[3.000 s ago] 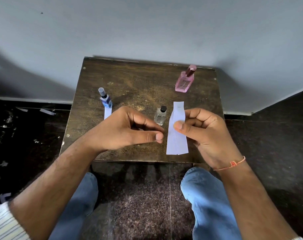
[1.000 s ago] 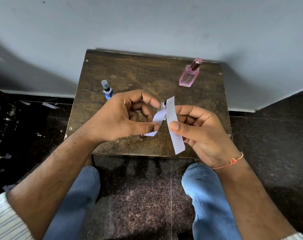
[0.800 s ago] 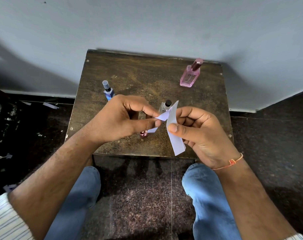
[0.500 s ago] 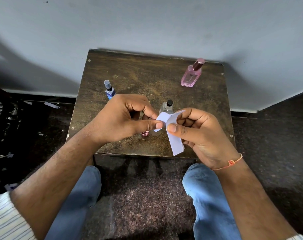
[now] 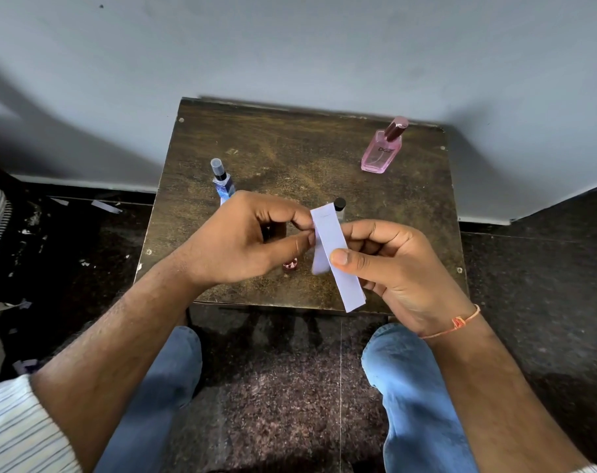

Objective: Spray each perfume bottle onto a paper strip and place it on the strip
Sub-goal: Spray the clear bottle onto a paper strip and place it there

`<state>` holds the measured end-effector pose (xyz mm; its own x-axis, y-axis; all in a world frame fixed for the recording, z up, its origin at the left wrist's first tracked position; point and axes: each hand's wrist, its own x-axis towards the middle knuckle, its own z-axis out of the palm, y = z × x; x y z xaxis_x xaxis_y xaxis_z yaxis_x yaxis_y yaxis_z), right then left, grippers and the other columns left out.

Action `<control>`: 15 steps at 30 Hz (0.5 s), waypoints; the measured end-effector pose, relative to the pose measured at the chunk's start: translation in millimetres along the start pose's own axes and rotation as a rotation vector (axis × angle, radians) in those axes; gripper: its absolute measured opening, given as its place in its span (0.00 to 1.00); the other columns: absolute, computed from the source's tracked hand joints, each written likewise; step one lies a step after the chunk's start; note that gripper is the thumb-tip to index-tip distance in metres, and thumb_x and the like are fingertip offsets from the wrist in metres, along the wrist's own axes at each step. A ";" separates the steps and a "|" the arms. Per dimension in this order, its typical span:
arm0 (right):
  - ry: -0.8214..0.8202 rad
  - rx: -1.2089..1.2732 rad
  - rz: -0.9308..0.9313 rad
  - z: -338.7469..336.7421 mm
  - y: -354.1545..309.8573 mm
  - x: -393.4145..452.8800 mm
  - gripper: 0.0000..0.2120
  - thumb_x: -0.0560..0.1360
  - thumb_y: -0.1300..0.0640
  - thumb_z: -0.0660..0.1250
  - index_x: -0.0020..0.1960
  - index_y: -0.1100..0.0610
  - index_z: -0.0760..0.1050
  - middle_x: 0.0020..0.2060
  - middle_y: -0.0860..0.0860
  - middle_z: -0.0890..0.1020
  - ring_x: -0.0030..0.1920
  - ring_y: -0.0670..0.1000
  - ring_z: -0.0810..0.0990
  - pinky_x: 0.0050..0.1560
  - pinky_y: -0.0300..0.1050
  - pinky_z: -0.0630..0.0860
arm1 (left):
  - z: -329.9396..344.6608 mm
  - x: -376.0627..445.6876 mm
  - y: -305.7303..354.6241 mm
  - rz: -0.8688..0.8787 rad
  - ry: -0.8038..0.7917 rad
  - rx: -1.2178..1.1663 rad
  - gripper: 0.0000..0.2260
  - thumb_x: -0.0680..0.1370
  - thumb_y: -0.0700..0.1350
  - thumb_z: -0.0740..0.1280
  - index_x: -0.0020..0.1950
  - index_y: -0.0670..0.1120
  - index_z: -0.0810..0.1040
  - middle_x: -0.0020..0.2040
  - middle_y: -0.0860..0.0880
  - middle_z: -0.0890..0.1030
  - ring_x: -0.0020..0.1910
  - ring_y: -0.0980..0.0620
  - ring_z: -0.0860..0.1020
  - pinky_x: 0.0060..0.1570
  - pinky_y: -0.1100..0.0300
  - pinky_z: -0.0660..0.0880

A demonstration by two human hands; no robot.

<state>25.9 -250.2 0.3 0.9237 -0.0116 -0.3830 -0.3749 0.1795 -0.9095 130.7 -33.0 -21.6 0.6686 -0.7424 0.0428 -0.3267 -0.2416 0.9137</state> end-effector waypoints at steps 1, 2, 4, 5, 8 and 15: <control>-0.005 0.000 -0.004 0.1 -0.1 0.1 0.14 0.67 0.57 0.79 0.52 0.54 0.89 0.37 0.47 0.85 0.37 0.46 0.79 0.34 0.38 0.69 | -1.2 1.0 1.9 0.015 0.015 -0.001 0.08 0.83 0.44 0.73 0.57 0.44 0.89 0.46 0.52 0.89 0.38 0.45 0.86 0.38 0.47 0.81; -0.010 -0.003 -0.007 0.1 0.0 0.6 0.13 0.66 0.56 0.80 0.51 0.52 0.90 0.37 0.48 0.85 0.38 0.48 0.78 0.34 0.40 0.68 | -2.0 1.5 3.3 0.030 0.035 0.008 0.09 0.83 0.46 0.72 0.58 0.44 0.89 0.47 0.49 0.90 0.41 0.42 0.87 0.41 0.43 0.81; -0.010 -0.025 -0.001 -0.6 0.6 1.7 0.14 0.66 0.57 0.84 0.51 0.51 0.90 0.38 0.49 0.84 0.40 0.52 0.76 0.35 0.42 0.67 | -2.5 0.2 4.0 0.050 0.043 0.011 0.07 0.83 0.45 0.73 0.58 0.45 0.89 0.47 0.50 0.90 0.41 0.43 0.87 0.40 0.43 0.81; -0.007 -0.029 0.007 -0.7 0.9 2.0 0.15 0.67 0.58 0.84 0.53 0.52 0.90 0.38 0.49 0.84 0.40 0.51 0.77 0.34 0.41 0.67 | -2.7 -0.9 4.9 0.045 0.032 0.000 0.06 0.83 0.42 0.74 0.58 0.46 0.88 0.46 0.55 0.89 0.37 0.46 0.85 0.37 0.45 0.81; 0.000 0.011 0.022 0.1 1.3 1.0 0.17 0.67 0.59 0.81 0.56 0.53 0.88 0.38 0.46 0.86 0.38 0.44 0.81 0.33 0.36 0.71 | -1.9 -1.6 6.5 0.006 0.004 -0.024 0.14 0.79 0.35 0.76 0.64 0.41 0.85 0.37 0.71 0.82 0.27 0.61 0.70 0.30 0.63 0.70; 0.005 0.055 0.018 3.7 -0.2 -0.4 0.18 0.66 0.60 0.78 0.55 0.52 0.87 0.38 0.45 0.87 0.37 0.43 0.84 0.32 0.34 0.74 | -2.8 -1.8 12.3 -0.020 -0.007 -0.098 0.22 0.76 0.39 0.80 0.70 0.45 0.84 0.38 0.68 0.83 0.29 0.60 0.68 0.32 0.64 0.68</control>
<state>25.9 -246.6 1.3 0.9165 -0.0128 -0.3999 -0.3861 0.2334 -0.8924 127.4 -32.9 -9.3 0.6694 -0.7426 0.0211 -0.2458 -0.1946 0.9496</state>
